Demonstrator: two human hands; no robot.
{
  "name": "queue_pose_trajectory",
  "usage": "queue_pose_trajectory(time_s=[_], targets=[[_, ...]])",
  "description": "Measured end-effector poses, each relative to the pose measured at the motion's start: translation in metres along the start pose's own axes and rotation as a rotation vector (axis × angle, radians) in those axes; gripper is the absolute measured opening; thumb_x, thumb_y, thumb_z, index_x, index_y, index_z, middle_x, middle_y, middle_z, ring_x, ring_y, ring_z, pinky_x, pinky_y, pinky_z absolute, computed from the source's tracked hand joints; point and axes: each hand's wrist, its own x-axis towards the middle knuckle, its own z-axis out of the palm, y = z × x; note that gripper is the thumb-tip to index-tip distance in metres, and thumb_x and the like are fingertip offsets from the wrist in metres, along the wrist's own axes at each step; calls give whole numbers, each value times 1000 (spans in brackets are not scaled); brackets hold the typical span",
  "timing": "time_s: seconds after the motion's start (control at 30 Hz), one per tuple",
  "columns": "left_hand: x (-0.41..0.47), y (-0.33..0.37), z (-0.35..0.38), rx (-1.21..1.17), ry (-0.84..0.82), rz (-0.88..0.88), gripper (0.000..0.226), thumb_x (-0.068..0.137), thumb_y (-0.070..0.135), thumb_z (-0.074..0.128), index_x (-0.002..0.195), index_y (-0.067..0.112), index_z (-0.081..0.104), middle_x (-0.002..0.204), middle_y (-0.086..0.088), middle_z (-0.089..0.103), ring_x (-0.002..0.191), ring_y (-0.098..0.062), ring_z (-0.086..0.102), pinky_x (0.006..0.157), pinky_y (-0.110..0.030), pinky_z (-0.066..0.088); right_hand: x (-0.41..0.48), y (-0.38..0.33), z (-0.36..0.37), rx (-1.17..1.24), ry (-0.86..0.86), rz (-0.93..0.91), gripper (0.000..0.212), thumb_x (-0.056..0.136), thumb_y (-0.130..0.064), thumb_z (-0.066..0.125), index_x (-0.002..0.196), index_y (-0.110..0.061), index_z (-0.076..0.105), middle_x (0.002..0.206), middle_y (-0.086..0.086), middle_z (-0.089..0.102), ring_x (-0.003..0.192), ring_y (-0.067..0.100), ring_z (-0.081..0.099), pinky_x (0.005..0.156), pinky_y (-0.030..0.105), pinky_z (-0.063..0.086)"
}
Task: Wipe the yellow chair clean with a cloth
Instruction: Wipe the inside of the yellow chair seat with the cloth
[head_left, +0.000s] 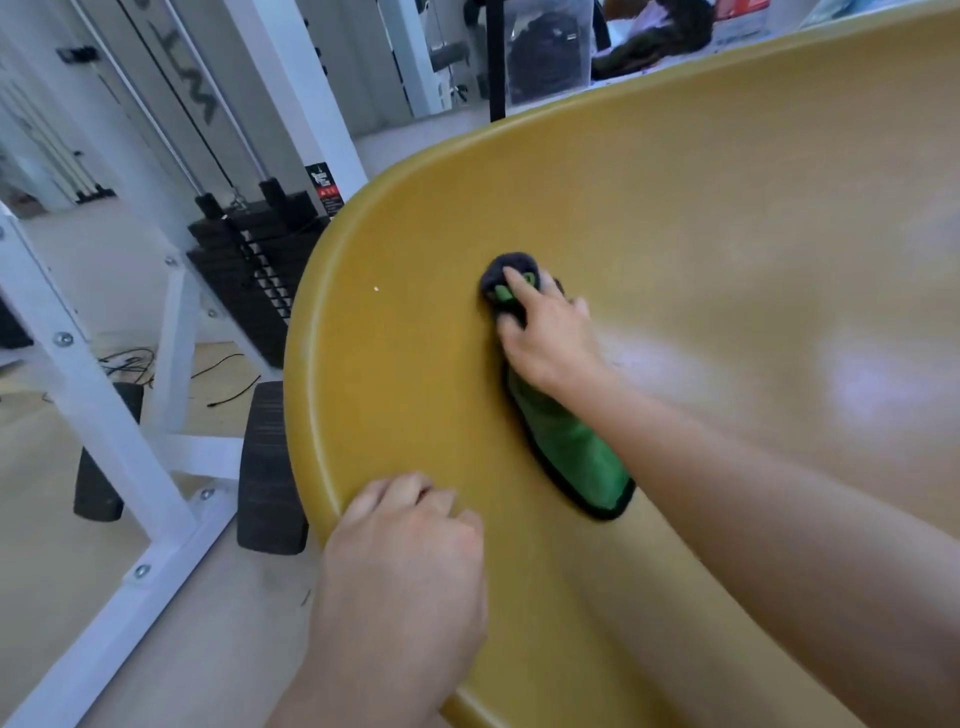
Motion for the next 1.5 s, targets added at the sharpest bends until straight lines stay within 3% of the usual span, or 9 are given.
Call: queue_pose_trajectory(time_s=[0.13,0.23,0.4,0.63,0.8,1.0,1.23,1.4,1.5], targets=[[2,0,0,-68,55,-9,22,62,25,44,55,21,65,62,4,63,71,-23,62,73,-35,42,-141,-10,-2,139,-264,-447,57,92,-41,37,149,-41,26,159,-2,24,104,32,43,99,38,37],[1,8,-1,-70,8,60,16,59,26,45,48,22,56,55,5,51,60,-20,54,54,-30,42,-115,30,-12,-66,-247,-641,54,94,-47,37,146,-48,22,157,-10,28,105,28,45,91,39,46],[-3,5,1,-38,-71,69,11,59,26,57,49,22,56,58,7,46,60,-19,50,52,-32,39,-23,62,5,-51,-5,60,55,97,-37,46,149,-39,27,158,4,25,128,41,37,107,39,31],[2,13,-1,-73,-22,52,15,69,27,45,59,24,56,58,6,49,60,-21,51,50,-30,38,-166,37,-22,27,-391,-549,52,93,-43,37,143,-50,24,156,-12,29,102,29,47,93,39,43],[1,15,5,3,-107,46,18,69,28,46,61,23,61,64,7,53,65,-19,53,51,-33,42,-80,79,-12,-169,-113,8,53,94,-31,46,143,-45,33,152,0,38,113,38,47,96,36,40],[7,18,1,-63,-65,-33,16,71,26,40,74,23,55,77,5,55,75,-22,56,53,-33,43,-208,25,-38,95,-427,-421,47,91,-36,49,138,-40,42,136,-3,51,109,22,49,90,34,40],[6,19,12,76,-180,32,22,70,33,47,71,25,67,74,6,63,78,-22,59,60,-33,40,-200,126,-105,-494,-324,111,51,92,-39,44,142,-46,35,140,-7,47,111,26,48,90,32,44],[8,35,12,45,-152,28,13,64,25,63,74,18,59,70,-2,63,70,-30,60,54,-35,45,-199,18,-27,-167,-348,-151,44,92,-37,46,136,-35,42,128,3,55,102,32,49,90,35,37],[9,30,10,43,-178,34,17,72,33,53,82,21,58,80,0,65,80,-27,59,62,-36,47,-199,48,-43,-188,-283,-190,48,94,-41,44,139,-39,28,140,-5,48,108,30,50,93,39,45]])
